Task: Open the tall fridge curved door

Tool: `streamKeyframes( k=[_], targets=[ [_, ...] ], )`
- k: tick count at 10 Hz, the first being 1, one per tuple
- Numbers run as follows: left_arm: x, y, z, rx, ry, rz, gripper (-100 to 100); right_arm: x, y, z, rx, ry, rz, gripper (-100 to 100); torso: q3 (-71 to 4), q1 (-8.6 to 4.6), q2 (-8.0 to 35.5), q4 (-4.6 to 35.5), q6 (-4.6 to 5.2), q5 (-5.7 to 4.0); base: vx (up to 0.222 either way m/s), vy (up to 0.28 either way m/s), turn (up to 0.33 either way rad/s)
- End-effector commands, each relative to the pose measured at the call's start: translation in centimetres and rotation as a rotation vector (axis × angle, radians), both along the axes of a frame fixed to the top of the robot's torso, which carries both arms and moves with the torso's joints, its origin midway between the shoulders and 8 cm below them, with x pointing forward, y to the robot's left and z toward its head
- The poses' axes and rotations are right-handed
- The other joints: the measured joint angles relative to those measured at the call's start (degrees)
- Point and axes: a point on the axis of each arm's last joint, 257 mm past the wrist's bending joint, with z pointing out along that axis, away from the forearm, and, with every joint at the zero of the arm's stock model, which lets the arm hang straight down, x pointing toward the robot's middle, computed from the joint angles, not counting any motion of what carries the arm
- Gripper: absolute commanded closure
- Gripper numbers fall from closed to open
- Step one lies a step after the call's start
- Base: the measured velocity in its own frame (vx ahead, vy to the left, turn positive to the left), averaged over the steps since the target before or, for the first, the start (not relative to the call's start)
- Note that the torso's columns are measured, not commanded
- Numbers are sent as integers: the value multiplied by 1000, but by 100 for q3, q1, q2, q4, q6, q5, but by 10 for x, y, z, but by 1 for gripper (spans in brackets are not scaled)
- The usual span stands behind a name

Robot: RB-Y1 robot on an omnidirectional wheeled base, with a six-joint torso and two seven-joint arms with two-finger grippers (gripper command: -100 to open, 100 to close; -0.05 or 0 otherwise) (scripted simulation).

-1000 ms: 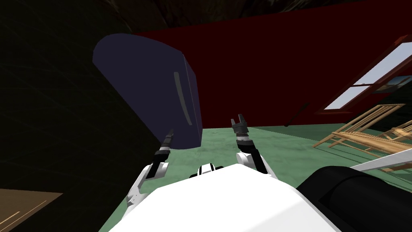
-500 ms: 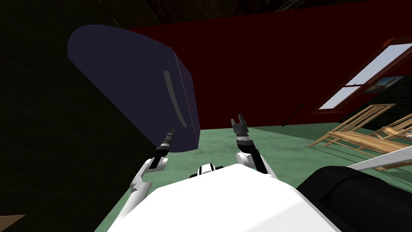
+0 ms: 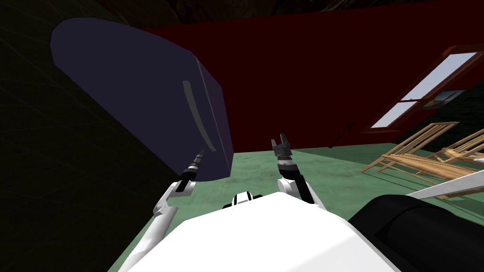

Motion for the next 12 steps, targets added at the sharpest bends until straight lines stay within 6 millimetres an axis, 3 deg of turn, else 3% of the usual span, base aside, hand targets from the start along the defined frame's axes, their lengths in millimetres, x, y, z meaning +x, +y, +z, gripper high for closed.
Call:
streamKeyframes(
  k=[1, 10, 12],
  targets=[
    [14, 22, -5, 61, 33, 33, -100, 0, 0, 0, 0, 0, 0, 0, -1, 0, -2, 0, 1, 0, 54, -95, -50],
    [49, 96, 2, 227, 114, 156, -100, 0, 0, 0, 0, 0, 0, 0, -7, -7, -11, -3, 1, -2, 63, -86, -32],
    [42, 80, -3, 224, 116, 143, -100, 0, 0, 0, 0, 0, 0, 0, 5, 20, 9, 2, -1, 7, 37, 1, 4]
  ],
)
